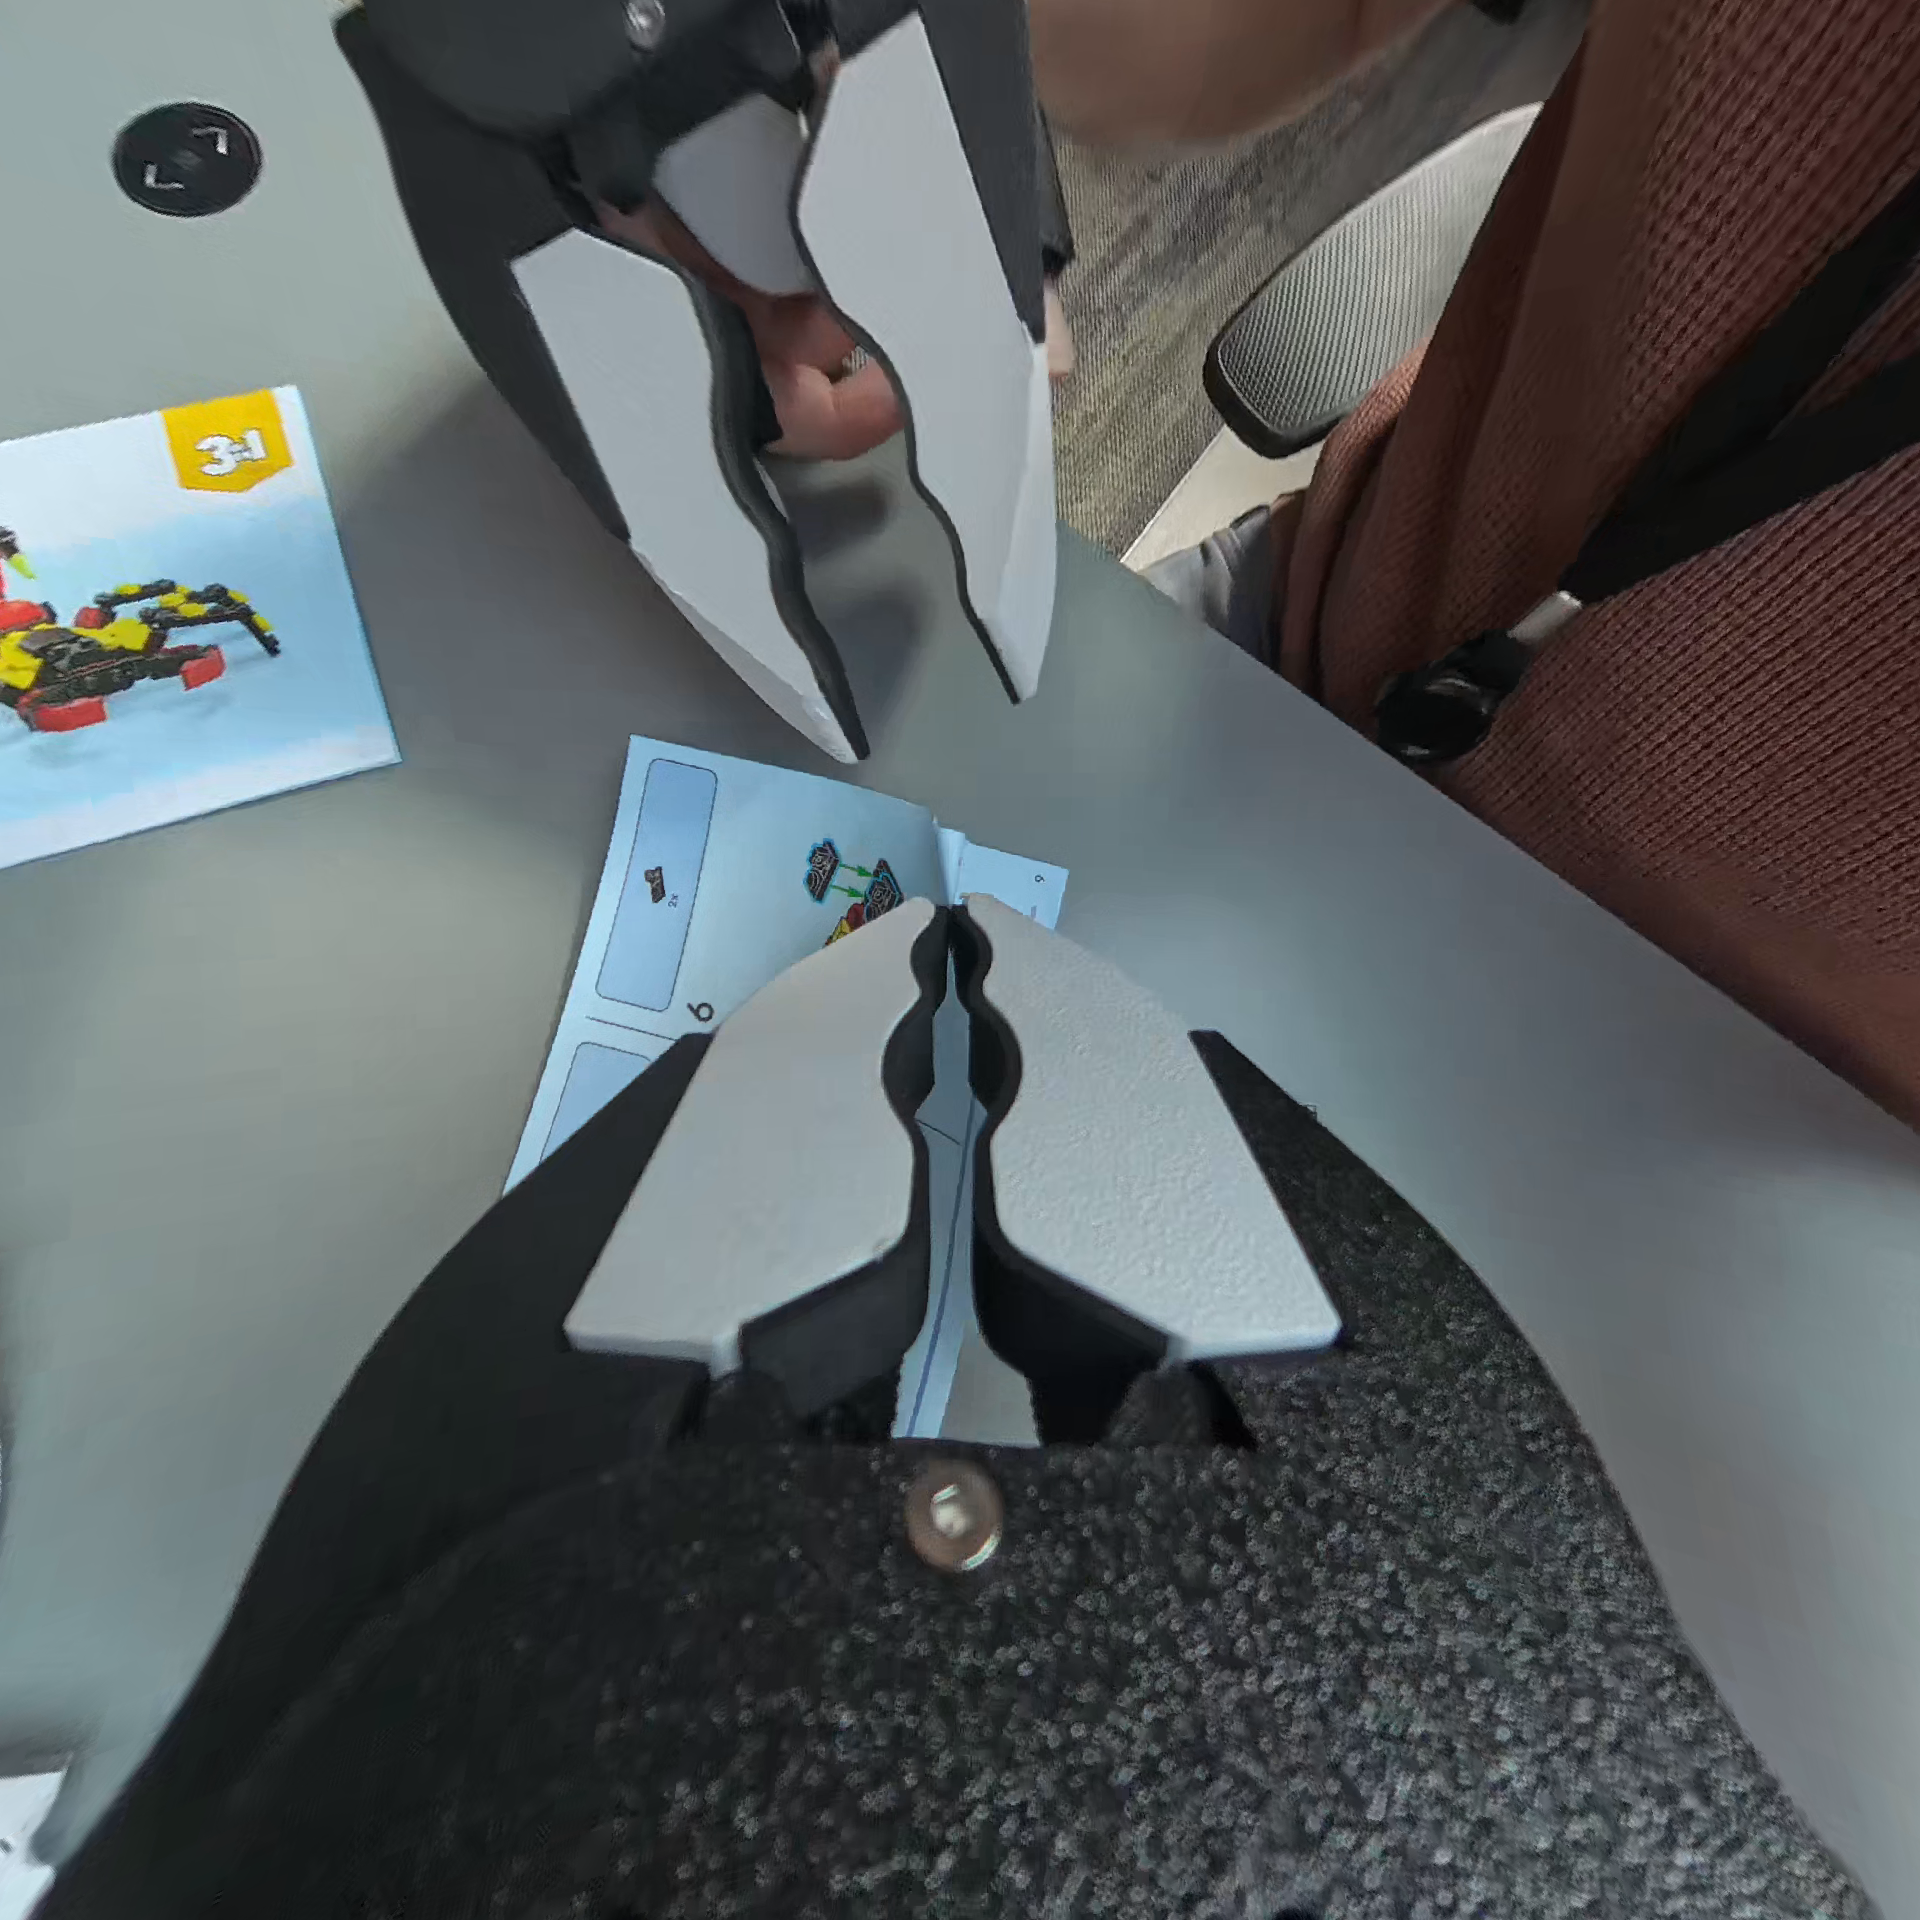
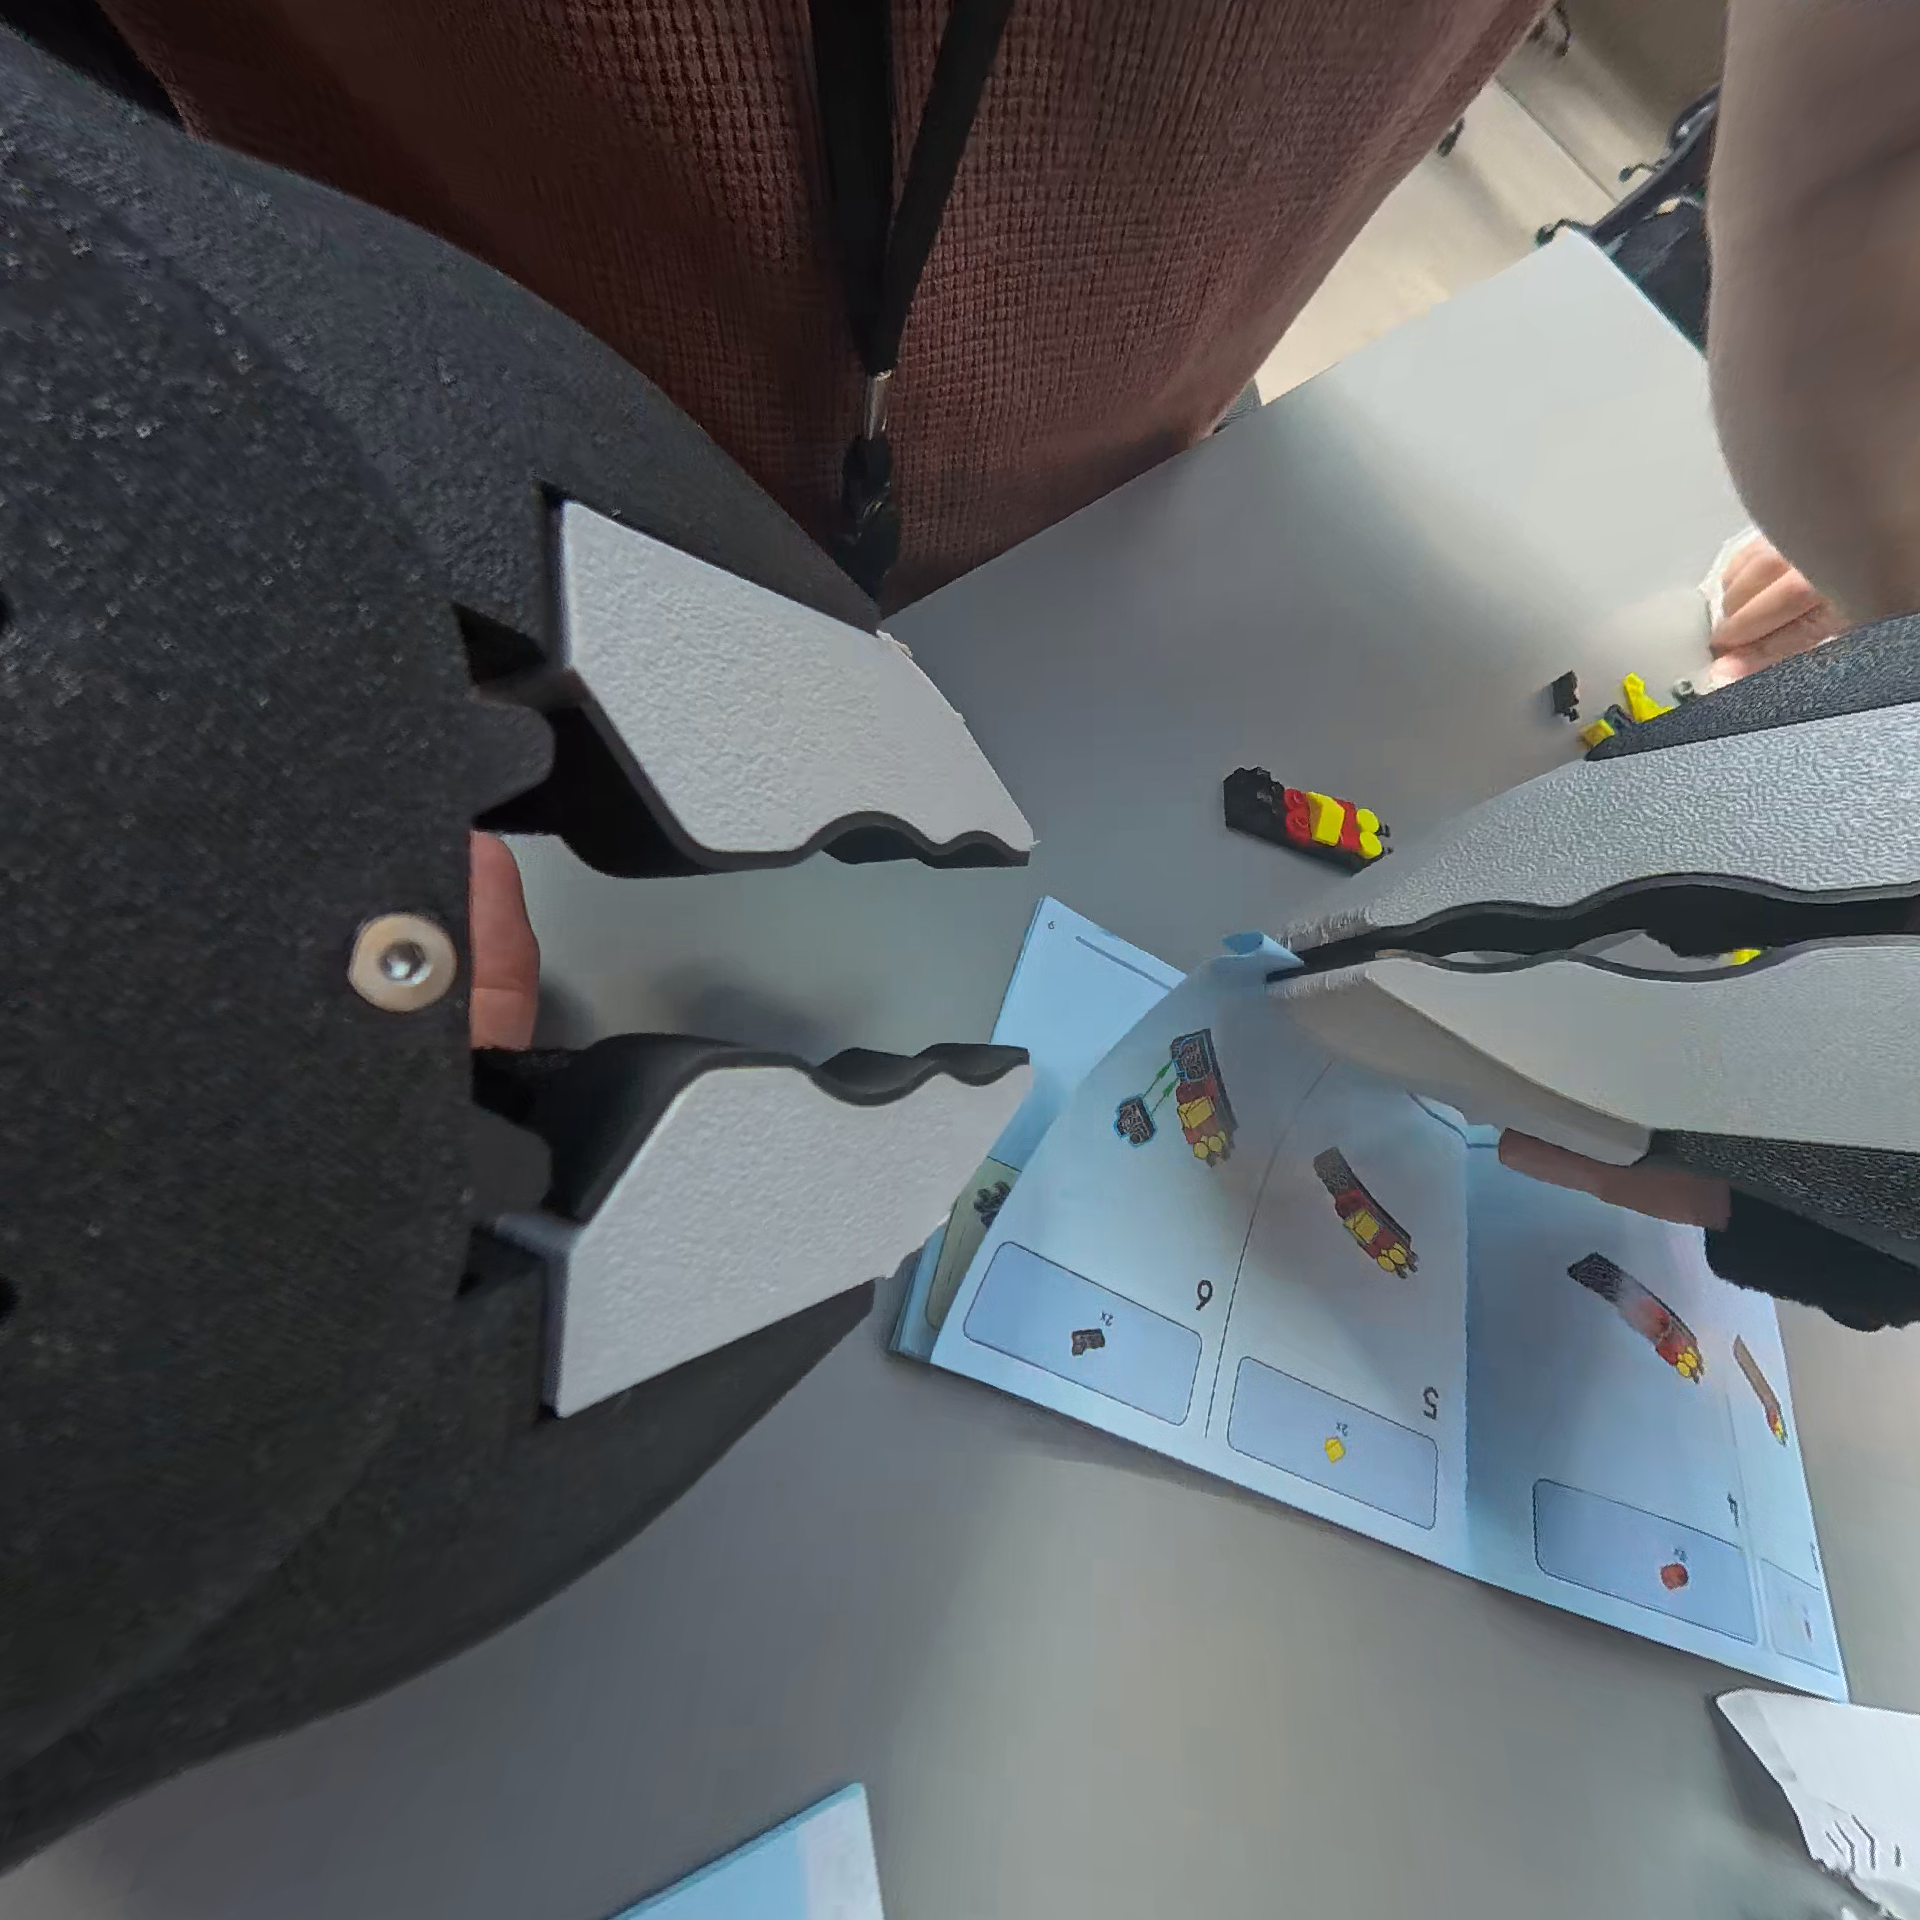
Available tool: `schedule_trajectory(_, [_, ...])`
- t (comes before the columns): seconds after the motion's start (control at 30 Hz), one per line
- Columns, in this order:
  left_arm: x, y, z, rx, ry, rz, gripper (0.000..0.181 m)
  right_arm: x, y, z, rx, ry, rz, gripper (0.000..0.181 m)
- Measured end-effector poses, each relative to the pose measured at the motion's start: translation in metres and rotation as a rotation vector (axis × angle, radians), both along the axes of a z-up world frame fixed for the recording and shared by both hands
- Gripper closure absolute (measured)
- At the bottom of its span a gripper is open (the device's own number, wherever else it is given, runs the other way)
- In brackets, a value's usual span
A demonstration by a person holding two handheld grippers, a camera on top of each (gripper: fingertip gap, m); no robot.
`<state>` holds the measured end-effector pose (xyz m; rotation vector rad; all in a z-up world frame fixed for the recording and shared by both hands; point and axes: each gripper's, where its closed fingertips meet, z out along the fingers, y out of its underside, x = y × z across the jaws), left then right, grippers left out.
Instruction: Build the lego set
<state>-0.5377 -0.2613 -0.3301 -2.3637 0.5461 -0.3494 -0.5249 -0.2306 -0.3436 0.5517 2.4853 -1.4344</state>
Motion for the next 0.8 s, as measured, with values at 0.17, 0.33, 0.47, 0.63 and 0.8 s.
schedule_trajectory(0.17, [-0.017,-0.01,0.026,0.192,-0.087,0.174,0.181,-0.019,-0.027,0.013,-0.077,-0.071,-0.062,0.148])
schedule_trajectory(0.33, [-0.019,-0.017,0.041,0.323,-0.066,0.239,0.181,-0.037,-0.025,0.047,-0.379,-0.336,-0.146,0.147])
schedule_trajectory(0.47, [-0.009,-0.005,0.042,0.359,0.011,0.247,0.181,-0.043,-0.014,0.039,-0.364,-0.384,-0.232,0.139])
schedule_trajectory(0.63, [-0.003,0.025,0.033,0.363,0.155,0.251,0.181,-0.052,0.004,0.04,-0.438,-0.481,-0.287,0.137])
schedule_trajectory(0.8, [0.0,0.045,0.025,0.378,0.222,0.27,0.18,-0.07,0.023,0.029,-0.365,-0.417,-0.364,0.181])
